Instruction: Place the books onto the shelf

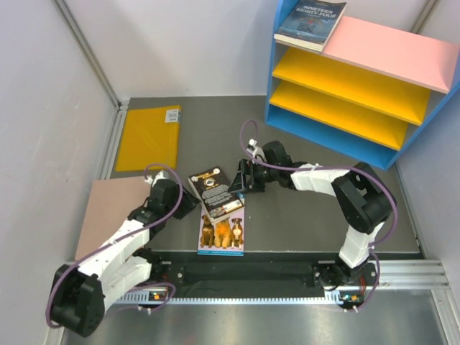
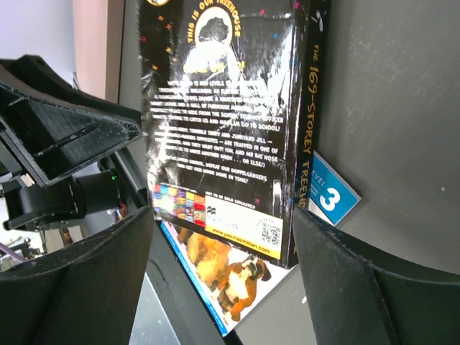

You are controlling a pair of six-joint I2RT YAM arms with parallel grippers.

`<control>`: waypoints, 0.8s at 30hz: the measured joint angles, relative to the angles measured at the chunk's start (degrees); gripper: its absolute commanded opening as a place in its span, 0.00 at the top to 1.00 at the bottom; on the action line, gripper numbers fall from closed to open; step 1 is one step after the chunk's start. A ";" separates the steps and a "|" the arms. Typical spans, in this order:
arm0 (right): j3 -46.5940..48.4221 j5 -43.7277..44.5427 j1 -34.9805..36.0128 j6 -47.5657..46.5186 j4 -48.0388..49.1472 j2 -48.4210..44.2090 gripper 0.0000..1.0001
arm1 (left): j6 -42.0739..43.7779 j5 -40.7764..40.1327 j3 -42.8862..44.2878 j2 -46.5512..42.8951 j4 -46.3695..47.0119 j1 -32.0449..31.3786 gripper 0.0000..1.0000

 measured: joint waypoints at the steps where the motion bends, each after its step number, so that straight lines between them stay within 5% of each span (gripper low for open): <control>1: 0.00 0.00 0.00 0.09 0.20 0.00 0.22 | -0.02 -0.66 -0.33 -1.44 -0.72 0.00 0.52; 8: 0.00 -0.39 0.00 0.61 1.70 0.90 0.23 | -1.29 -3.52 -5.75 -10.99 -1.62 0.00 0.47; 24: -1.20 -0.92 0.00 0.79 2.16 1.79 0.23 | 0.26 -2.34 -0.42 9.94 8.57 0.00 0.46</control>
